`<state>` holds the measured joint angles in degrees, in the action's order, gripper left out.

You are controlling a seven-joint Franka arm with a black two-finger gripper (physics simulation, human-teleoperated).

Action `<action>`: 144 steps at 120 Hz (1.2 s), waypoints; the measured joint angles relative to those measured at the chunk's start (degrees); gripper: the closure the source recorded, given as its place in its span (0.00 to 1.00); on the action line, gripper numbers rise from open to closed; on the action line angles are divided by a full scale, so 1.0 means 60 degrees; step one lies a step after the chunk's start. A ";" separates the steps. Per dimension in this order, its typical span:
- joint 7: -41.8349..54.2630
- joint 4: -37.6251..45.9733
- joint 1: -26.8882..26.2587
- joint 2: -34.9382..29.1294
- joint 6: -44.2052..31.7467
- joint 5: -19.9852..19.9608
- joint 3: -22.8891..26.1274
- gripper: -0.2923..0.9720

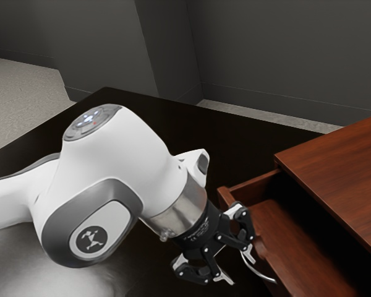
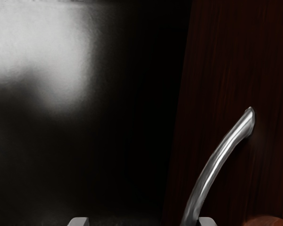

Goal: Pull the drawer handle with one arm to open the drawer

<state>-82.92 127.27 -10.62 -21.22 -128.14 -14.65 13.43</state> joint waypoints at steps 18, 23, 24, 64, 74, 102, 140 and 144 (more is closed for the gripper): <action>-0.0063 0.0075 0.0166 -0.0326 0.0363 -0.0030 0.0015 0.58; -0.0079 0.0092 0.0177 -0.0358 0.0456 -0.0069 0.0011 0.58; -0.0082 0.0094 0.0179 -0.0362 0.0475 -0.0077 0.0010 0.58; -0.0183 0.0129 0.0244 -0.0641 0.1300 -0.0417 0.0003 0.58; -0.0203 0.0131 0.0302 -0.0707 0.1470 -0.0443 0.0002 0.58; -0.0243 0.0123 0.0324 -0.0814 0.1794 -0.0472 0.0003 0.57; -0.0280 0.0085 0.0319 -0.1186 0.2175 -0.0471 -0.0003 0.54; -0.0284 0.0043 0.0319 -0.1253 0.2283 -0.0468 -0.0011 0.54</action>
<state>-84.62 127.52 -8.70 -28.74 -114.45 -17.46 13.37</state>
